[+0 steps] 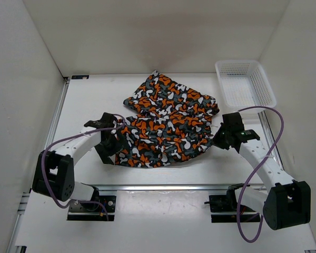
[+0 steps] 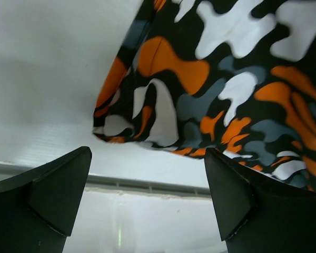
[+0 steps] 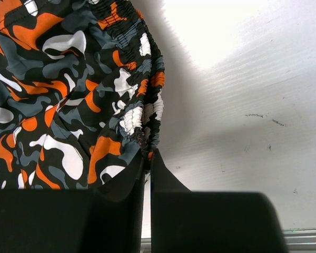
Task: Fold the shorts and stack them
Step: Flatten the shorts out
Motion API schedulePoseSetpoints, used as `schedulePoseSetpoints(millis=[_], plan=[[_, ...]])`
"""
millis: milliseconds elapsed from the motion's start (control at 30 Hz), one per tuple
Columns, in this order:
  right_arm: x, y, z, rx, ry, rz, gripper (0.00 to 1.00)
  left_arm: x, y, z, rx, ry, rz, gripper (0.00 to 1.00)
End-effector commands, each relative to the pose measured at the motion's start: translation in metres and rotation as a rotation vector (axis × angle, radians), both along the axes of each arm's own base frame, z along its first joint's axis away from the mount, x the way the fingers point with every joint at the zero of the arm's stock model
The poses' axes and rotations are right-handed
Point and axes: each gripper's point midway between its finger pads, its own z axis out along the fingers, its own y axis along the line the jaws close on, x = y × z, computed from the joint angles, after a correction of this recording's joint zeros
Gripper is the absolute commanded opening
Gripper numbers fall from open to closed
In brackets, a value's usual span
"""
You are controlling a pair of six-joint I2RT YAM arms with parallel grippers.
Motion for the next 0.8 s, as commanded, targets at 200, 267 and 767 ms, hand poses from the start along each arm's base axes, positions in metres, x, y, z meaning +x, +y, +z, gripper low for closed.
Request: schedulePoseSetpoints(millis=[200,267,767], plan=[[-0.001,-0.001,-0.001,0.004,-0.008,0.004,0.00,0.017,-0.010,-0.022,0.016,0.007,0.010,0.78],[-0.001,-0.001,-0.001,0.004,-0.008,0.004,0.00,0.017,-0.010,-0.022,0.016,0.007,0.010,0.64],[0.018,-0.002,0.041,-0.004,-0.095,0.013,0.00,0.044,0.003,0.102,-0.027,-0.266,0.019,0.10]])
